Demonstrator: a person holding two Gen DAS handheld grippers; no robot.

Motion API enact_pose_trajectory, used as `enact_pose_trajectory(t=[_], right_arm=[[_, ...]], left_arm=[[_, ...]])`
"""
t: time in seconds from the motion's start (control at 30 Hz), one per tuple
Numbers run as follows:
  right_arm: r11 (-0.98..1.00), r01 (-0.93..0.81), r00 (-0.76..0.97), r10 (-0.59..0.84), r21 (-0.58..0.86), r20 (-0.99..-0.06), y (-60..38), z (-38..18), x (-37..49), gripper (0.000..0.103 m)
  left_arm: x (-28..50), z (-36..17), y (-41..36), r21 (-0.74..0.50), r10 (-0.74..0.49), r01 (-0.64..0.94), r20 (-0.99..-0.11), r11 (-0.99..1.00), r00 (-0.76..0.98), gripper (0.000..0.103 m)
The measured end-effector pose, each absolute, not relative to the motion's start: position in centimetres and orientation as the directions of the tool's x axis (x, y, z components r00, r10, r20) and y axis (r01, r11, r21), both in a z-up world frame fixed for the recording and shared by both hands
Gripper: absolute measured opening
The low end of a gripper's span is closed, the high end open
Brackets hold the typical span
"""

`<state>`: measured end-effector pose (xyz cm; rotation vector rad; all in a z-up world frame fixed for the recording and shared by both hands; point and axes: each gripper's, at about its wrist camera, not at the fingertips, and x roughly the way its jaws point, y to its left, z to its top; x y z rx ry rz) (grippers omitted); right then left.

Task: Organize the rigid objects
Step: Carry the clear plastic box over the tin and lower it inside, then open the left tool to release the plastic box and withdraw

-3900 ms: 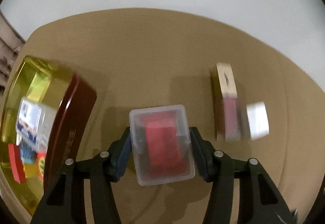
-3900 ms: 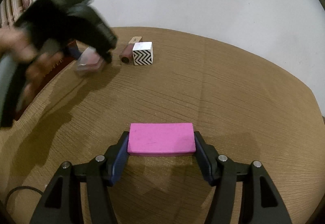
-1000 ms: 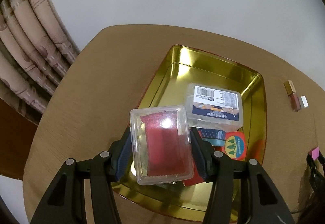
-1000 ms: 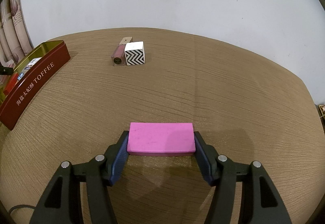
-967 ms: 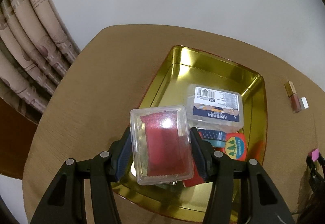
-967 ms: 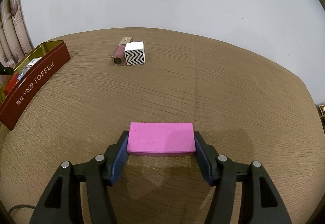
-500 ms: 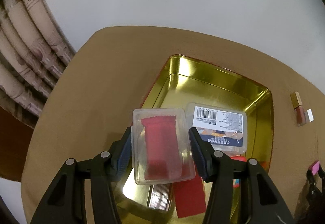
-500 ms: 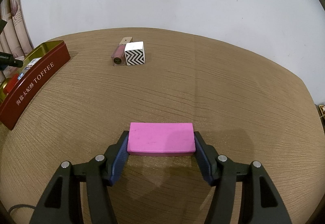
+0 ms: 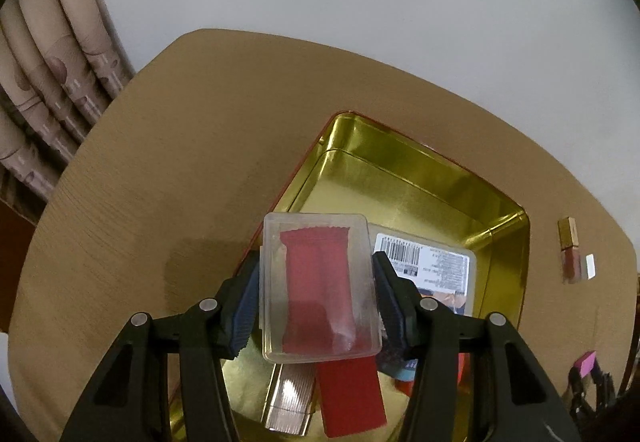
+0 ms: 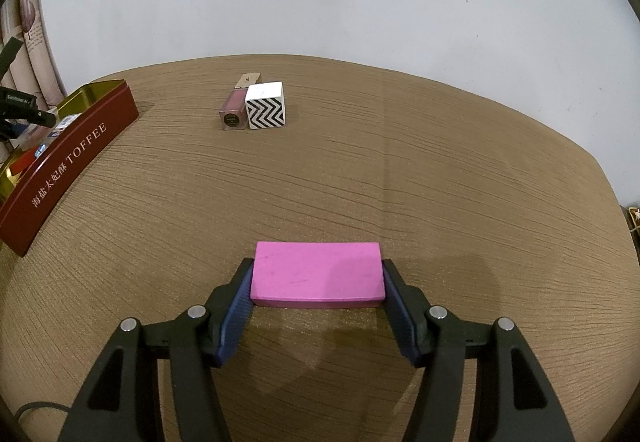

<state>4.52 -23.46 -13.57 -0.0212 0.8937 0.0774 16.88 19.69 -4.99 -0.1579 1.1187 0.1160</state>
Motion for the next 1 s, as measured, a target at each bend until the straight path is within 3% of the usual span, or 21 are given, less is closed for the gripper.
enact_pose_trajectory(t=[0.33, 0.6, 1.0], right_arm=[[0.997, -0.076, 0.624, 0.059, 0.015, -0.779, -23.4, -13.6, 4.5, 0.063], [0.997, -0.076, 0.624, 0.059, 0.014, -0.779, -23.4, -13.6, 4.5, 0.063], [0.997, -0.076, 0.624, 0.06, 0.016, -0.779, -23.5, -13.6, 4.5, 0.063]], left_arm=[[17.3, -5.1, 20.4, -0.103, -0.005, -0.201, -0.899, 0.974, 0.438, 0.051], [15.9, -4.3, 20.0, -0.107, -0.007, -0.193, -0.891, 0.975, 0.455, 0.063], [8.1, -0.5, 15.5, 0.055, 0.072, -0.046, -0.805, 0.997, 0.589, 0.073]])
